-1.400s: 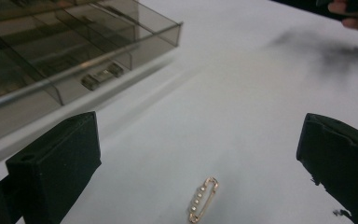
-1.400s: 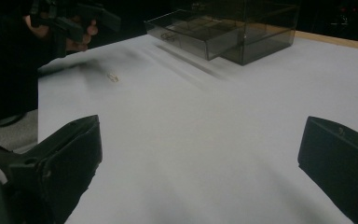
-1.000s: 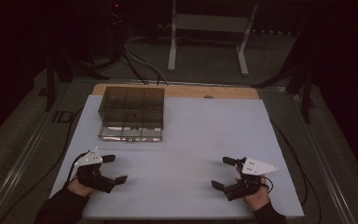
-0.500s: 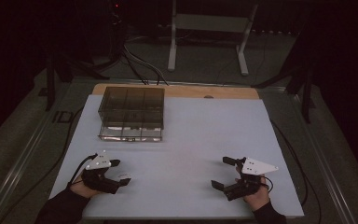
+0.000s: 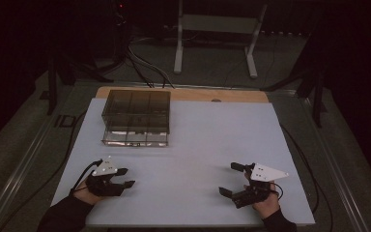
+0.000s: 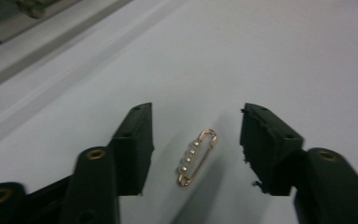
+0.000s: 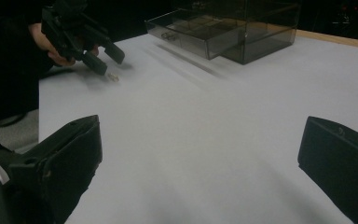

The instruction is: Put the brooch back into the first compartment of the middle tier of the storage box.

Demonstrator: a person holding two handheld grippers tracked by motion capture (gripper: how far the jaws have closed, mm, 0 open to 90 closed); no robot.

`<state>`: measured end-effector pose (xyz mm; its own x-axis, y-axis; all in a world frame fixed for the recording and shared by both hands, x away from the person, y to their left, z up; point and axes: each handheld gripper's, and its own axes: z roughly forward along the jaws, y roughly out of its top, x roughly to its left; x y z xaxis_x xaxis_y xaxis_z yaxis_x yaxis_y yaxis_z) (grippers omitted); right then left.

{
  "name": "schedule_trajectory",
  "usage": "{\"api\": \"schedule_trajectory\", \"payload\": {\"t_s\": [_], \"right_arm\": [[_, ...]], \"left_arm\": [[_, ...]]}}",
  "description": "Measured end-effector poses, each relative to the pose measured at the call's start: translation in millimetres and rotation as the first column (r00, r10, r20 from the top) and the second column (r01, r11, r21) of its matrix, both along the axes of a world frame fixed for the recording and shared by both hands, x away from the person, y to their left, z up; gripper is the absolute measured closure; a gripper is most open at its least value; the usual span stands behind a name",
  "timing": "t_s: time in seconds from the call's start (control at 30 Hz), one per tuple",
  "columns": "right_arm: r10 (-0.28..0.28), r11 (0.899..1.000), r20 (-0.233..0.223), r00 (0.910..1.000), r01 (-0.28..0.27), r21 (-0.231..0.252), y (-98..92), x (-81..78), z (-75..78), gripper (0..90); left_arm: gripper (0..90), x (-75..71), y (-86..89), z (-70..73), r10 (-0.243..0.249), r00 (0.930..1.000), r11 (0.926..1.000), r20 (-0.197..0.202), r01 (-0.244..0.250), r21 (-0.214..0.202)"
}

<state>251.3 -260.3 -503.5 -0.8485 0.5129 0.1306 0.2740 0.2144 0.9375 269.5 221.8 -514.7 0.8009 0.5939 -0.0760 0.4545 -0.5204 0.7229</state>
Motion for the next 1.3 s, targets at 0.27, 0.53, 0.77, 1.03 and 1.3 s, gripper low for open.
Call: {"api": "schedule_trajectory", "payload": {"t_s": [0.27,0.53,0.77,1.03,1.3], "right_arm": [[0.001,1.000,-0.002,1.0000,-0.001,0.006,0.2,0.9,-0.1,0.0],[0.002,1.000,0.000,1.0000,-0.002,-0.002,0.4,0.0,-0.2,0.0],[0.000,1.000,0.003,1.0000,0.000,-0.003,0.1,-0.2,0.2,0.0],[-0.003,1.000,-0.001,1.0000,0.003,0.005,-0.3,0.6,-0.1,0.0],[-0.001,1.000,0.005,1.0000,0.001,0.001,-0.6,-0.4,0.5,0.0]], "left_arm": [[66.1,2.0,-1.2,-4.3,-0.004,0.9999,0.9995,-0.015,0.005,0.032],[75.8,1.6,-4.4,-6.2,-0.010,0.9999,0.9977,-0.004,0.010,0.066],[85.4,2.7,-2.6,-5.7,-0.007,0.9998,0.9976,-0.020,0.008,0.069],[86.8,1.1,-4.5,-3.6,-0.005,0.9999,0.9959,-0.010,0.005,0.090],[87.0,-1.7,-5.3,4.1,-0.027,0.9995,0.9974,0.012,0.027,0.067]]}}
